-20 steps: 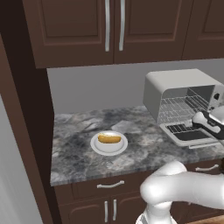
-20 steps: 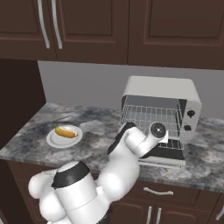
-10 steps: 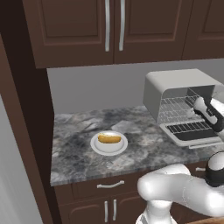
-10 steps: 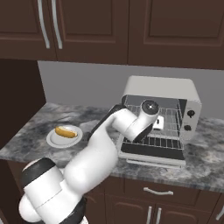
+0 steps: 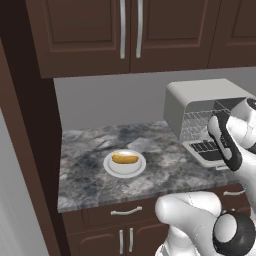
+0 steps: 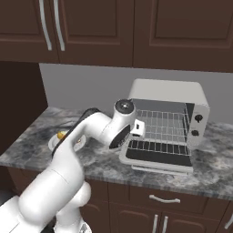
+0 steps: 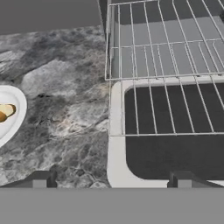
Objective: Open the toaster oven door. Place the hotdog bun on the bottom rack in the toaster oven and place the chicken drumstick on the top rack.
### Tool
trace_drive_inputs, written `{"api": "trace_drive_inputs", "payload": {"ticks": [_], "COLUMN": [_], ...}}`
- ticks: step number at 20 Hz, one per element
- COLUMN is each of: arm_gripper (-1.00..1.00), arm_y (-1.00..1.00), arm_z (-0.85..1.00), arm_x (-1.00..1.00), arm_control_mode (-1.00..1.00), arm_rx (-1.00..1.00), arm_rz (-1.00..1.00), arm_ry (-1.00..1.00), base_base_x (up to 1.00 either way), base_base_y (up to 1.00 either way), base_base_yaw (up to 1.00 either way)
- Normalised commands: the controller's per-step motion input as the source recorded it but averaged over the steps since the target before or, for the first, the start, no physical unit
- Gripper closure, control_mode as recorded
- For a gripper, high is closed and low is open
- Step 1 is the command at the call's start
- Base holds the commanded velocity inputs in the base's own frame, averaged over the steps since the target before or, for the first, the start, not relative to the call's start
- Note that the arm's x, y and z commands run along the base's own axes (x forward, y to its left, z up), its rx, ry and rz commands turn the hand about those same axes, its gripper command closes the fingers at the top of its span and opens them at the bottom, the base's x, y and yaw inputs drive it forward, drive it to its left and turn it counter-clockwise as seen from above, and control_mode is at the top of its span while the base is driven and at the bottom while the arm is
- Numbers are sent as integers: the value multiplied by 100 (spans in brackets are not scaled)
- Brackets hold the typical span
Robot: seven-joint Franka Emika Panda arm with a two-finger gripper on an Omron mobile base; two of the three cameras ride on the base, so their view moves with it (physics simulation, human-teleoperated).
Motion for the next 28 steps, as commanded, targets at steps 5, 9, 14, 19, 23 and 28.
{"api": "trace_drive_inputs", "payload": {"ticks": [5, 9, 14, 19, 23, 28], "arm_gripper": [-100, -100, -100, -100, -100, -100], "arm_y": [100, 99, 78, 89, 88, 68], "arm_z": [10, 3, 3, 1, 0, -8], "arm_x": [-3, 13, 11, 14, 19, 47], "arm_control_mode": [-100, -100, -100, -100, -100, -100], "arm_rx": [-3, -13, -10, -5, -6, -17], "arm_rz": [7, 13, 28, 29, 25, 15], "arm_ry": [4, 12, 8, 5, 8, 5], "base_base_x": [0, 0, 0, 0, 0, 0], "base_base_y": [0, 0, 0, 0, 0, 0], "base_base_yaw": [0, 0, 0, 0, 0, 0]}}
